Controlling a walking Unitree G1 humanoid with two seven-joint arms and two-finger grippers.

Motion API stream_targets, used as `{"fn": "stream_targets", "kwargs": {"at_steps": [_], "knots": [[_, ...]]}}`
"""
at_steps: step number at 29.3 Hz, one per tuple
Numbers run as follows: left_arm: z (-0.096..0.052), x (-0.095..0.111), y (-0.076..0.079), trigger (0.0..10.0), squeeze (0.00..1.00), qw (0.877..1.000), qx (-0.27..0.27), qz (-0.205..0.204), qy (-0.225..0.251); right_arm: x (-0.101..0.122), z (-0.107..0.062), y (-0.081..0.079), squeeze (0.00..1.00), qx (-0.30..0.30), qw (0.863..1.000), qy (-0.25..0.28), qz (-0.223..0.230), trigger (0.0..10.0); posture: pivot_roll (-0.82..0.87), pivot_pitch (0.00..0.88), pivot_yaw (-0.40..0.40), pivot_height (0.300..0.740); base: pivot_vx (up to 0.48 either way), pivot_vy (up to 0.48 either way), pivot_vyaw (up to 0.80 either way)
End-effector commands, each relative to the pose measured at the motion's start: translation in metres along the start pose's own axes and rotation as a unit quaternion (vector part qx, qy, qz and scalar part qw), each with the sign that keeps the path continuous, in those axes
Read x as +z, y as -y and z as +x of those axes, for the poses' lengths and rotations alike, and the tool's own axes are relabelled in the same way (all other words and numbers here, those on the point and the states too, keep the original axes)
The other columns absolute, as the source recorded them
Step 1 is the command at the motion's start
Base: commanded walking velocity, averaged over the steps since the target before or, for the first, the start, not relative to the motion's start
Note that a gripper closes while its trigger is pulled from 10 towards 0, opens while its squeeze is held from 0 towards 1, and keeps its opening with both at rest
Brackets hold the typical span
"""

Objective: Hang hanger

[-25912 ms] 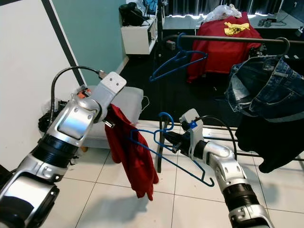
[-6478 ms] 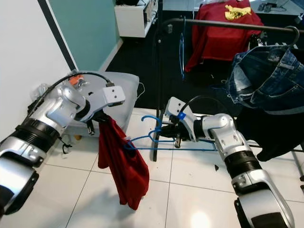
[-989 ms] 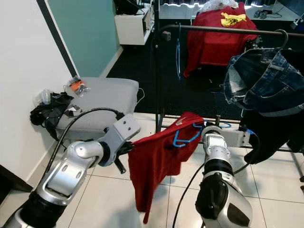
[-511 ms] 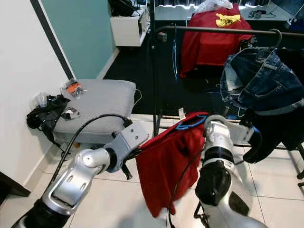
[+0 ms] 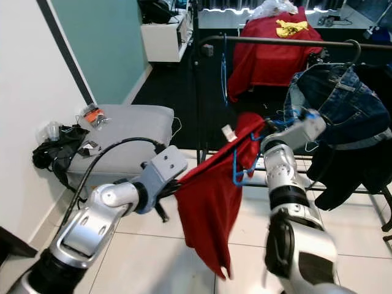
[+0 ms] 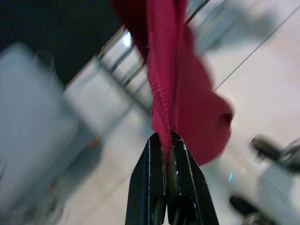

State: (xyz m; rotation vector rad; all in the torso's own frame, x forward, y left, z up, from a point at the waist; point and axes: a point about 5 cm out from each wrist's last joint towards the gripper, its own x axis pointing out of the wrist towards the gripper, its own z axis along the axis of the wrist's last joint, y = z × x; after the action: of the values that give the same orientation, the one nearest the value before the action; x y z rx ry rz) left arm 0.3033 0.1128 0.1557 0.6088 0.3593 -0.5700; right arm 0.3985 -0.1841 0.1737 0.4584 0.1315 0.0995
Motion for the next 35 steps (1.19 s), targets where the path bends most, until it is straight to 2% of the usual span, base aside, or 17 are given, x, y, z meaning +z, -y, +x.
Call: {"fn": "stream_targets", "kwargs": {"at_steps": [1, 3, 4, 8, 9, 11, 12, 13, 16, 19, 21, 23, 27, 29, 30, 32, 35], "knots": [[0.001, -0.01, -0.013, 10.0, 0.0, 0.999, 0.032, 0.022, -0.024, -0.034, -0.004, -0.005, 0.0, 0.041, 0.99, -0.094, -0.094, 10.0, 0.02, 0.057, 0.019, 0.74, 0.0, 0.0, 0.0], [0.001, -0.01, -0.013, 10.0, 0.0, 0.999, 0.032, 0.022, -0.024, -0.034, -0.004, -0.005, 0.0, 0.041, 0.99, -0.094, -0.094, 10.0, 0.02, 0.057, 0.019, 0.74, 0.0, 0.0, 0.0], [0.002, -0.007, -0.015, 10.0, 0.0, 0.998, 0.035, 0.038, -0.02, -0.045, -0.006, -0.004, 0.0, 0.05, 0.982, -0.119, -0.139, 10.0, 0.02, 0.057, 0.019, 0.74, 0.0, 0.0, 0.0], [0.004, 0.01, -0.022, 10.0, 0.0, 0.998, 0.034, 0.055, 0.005, -0.077, -0.016, 0.016, 0.0, 0.004, 0.977, -0.175, -0.121, 10.0, 0.03, 0.064, 0.021, 0.74, 0.0, 0.0, 0.0], [0.004, 0.018, -0.025, 10.0, 0.0, 0.997, 0.037, 0.061, 0.016, -0.095, -0.024, 0.023, 0.0, 0.007, 0.968, -0.218, -0.126, 10.0, 0.03, 0.066, 0.024, 0.74, 0.0, 0.0, 0.0], [0.005, 0.027, -0.028, 10.0, 0.0, 0.996, 0.041, 0.073, 0.027, -0.12, -0.039, 0.035, 0.0, 0.044, 0.929, -0.292, -0.222, 10.0, 0.03, 0.07, 0.025, 0.74, 0.0, 0.0, 0.0], [0.005, 0.029, -0.029, 10.0, 0.0, 0.995, 0.043, 0.081, 0.027, -0.125, -0.044, 0.037, 0.0, 0.072, 0.904, -0.319, -0.273, 10.0, 0.03, 0.072, 0.026, 0.74, 0.0, 0.0, 0.0], [0.005, 0.029, -0.029, 10.0, 0.0, 0.995, 0.043, 0.081, 0.027, -0.125, -0.044, 0.037, 0.0, 0.072, 0.904, -0.319, -0.273, 10.0, 0.03, 0.072, 0.026, 0.74, 0.0, 0.0, 0.0], [0.007, 0.03, -0.035, 10.0, 0.0, 0.994, 0.049, 0.095, 0.024, -0.125, -0.055, 0.039, 0.0, 0.159, 0.85, -0.349, -0.362, 10.0, 0.02, 0.075, 0.027, 0.74, 0.0, 0.0, 0.0], [0.008, 0.03, -0.037, 10.0, 0.0, 0.994, 0.05, 0.097, 0.024, -0.123, -0.057, 0.039, 0.0, 0.179, 0.839, -0.352, -0.374, 10.0, 0.02, 0.075, 0.027, 0.74, 0.0, 0.0, 0.0], [0.007, 0.035, -0.041, 10.0, 0.0, 0.995, 0.049, 0.085, 0.034, -0.119, -0.064, 0.039, 0.0, 0.235, 0.814, -0.356, -0.393, 10.0, 0.01, 0.079, 0.024, 0.74, 0.0, 0.0, 0.0], [0.007, 0.035, -0.041, 10.0, 0.0, 0.995, 0.049, 0.085, 0.034, -0.119, -0.064, 0.039, 0.0, 0.235, 0.814, -0.356, -0.393, 10.0, 0.01, 0.079, 0.024, 0.74, 0.0, 0.0, 0.0], [0.004, 0.043, -0.042, 10.0, 0.0, 0.996, 0.042, 0.071, 0.045, -0.118, -0.069, 0.043, 0.0, 0.264, 0.792, -0.367, -0.411, 10.0, 0.02, 0.08, 0.02, 0.74, 0.0, 0.0, 0.0], [0.002, 0.045, -0.045, 10.0, 0.0, 0.995, 0.046, 0.076, 0.049, -0.122, -0.074, 0.043, 0.0, 0.302, 0.758, -0.386, -0.43, 10.0, 0.02, 0.078, 0.021, 0.74, 0.0, 0.0, 0.0], [0.002, 0.045, -0.045, 10.0, 0.0, 0.995, 0.046, 0.076, 0.049, -0.122, -0.074, 0.043, 0.0, 0.302, 0.758, -0.386, -0.43, 10.0, 0.02, 0.078, 0.021, 0.74, 0.0, 0.0, 0.0], [0.002, 0.046, -0.047, 10.0, 0.0, 0.994, 0.047, 0.086, 0.051, -0.125, -0.082, 0.043, 0.0, 0.352, 0.706, -0.421, -0.448, 10.0, 0.02, 0.077, 0.026, 0.74, 0.0, 0.0, 0.0], [0.003, 0.046, -0.047, 10.0, 0.0, 0.994, 0.046, 0.09, 0.052, -0.125, -0.086, 0.045, 0.0, 0.36, 0.684, -0.441, -0.457, 10.0, 0.02, 0.077, 0.026, 0.74, 0.0, 0.0, 0.0]]}}
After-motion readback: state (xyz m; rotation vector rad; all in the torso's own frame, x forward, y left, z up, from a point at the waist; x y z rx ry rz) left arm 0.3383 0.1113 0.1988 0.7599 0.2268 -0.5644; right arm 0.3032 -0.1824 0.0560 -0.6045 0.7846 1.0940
